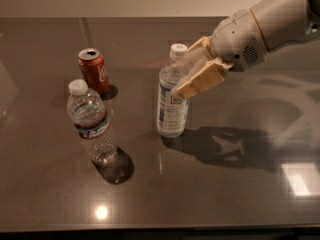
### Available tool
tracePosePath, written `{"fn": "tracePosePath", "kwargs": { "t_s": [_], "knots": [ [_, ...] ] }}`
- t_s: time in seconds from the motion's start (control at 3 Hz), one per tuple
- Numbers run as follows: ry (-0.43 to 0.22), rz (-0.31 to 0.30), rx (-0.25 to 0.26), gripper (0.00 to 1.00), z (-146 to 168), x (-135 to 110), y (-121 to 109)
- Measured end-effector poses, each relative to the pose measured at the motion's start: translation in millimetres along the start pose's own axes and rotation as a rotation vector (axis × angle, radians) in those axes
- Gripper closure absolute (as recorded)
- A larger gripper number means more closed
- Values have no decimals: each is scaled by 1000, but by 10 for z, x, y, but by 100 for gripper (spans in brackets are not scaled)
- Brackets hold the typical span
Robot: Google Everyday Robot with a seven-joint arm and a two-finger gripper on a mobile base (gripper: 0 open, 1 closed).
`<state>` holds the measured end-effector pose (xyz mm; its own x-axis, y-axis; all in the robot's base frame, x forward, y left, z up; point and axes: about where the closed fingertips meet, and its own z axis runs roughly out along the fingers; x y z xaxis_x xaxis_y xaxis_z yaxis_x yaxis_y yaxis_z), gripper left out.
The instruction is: Move blue plastic bottle near water bottle
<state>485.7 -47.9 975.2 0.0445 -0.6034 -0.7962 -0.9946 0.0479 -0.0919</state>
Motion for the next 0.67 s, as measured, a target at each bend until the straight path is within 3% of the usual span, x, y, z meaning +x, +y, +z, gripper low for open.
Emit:
{"fn": "tracePosePath", "kwargs": {
  "t_s": [0.67],
  "knots": [
    [-1, -41, -57, 100, 276, -181, 132]
  ]
}}
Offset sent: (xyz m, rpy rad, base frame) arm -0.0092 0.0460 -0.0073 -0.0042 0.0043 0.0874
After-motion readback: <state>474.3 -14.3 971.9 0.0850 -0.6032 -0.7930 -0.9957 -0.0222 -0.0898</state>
